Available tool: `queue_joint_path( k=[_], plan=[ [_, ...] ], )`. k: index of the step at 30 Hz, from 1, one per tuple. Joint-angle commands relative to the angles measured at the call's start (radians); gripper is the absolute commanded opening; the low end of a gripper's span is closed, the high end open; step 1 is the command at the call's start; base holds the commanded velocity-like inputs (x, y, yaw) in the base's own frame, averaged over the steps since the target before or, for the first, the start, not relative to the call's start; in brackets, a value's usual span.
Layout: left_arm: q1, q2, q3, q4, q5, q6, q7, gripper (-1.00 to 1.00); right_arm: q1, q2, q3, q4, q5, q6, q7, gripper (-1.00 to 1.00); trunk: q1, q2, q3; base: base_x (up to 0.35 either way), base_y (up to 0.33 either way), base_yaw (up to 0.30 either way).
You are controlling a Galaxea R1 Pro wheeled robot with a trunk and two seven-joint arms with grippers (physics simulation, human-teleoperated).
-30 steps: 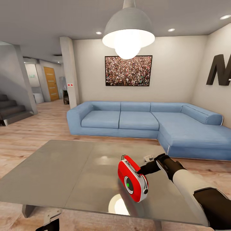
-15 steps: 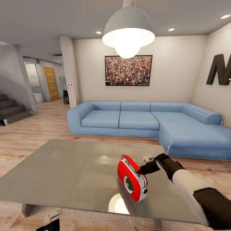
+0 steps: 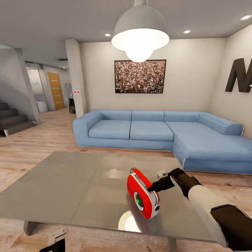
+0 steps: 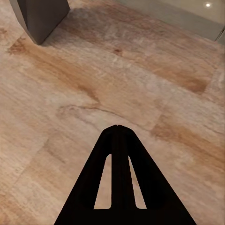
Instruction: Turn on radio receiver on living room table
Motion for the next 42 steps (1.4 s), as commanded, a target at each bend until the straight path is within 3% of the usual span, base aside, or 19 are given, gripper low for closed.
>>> queue_joint_path(
  k=[1, 17, 42],
  plan=[
    [0.000, 0.000, 0.000, 0.000, 0.000, 0.000, 0.000, -1.00, 0.000, 0.000, 0.000, 0.000, 0.002, -0.001, -0.001, 1.00, 0.000, 0.000, 0.000, 0.000, 0.000, 0.000],
    [0.000, 0.007, -0.003, 0.001, -0.001, 0.000, 0.000, -1.00, 0.000, 0.000, 0.001, 0.001, 0.004, -0.003, -0.001, 1.00, 0.000, 0.000, 0.000, 0.000, 0.000, 0.000],
    [0.000, 0.012, -0.005, 0.002, -0.011, -0.002, 0.000, -1.00, 0.000, 0.001, 0.001, 0.001, 0.004, -0.005, -0.001, 1.00, -0.096, 0.175, 0.078, 0.000, 0.000, 0.000]
  ],
)
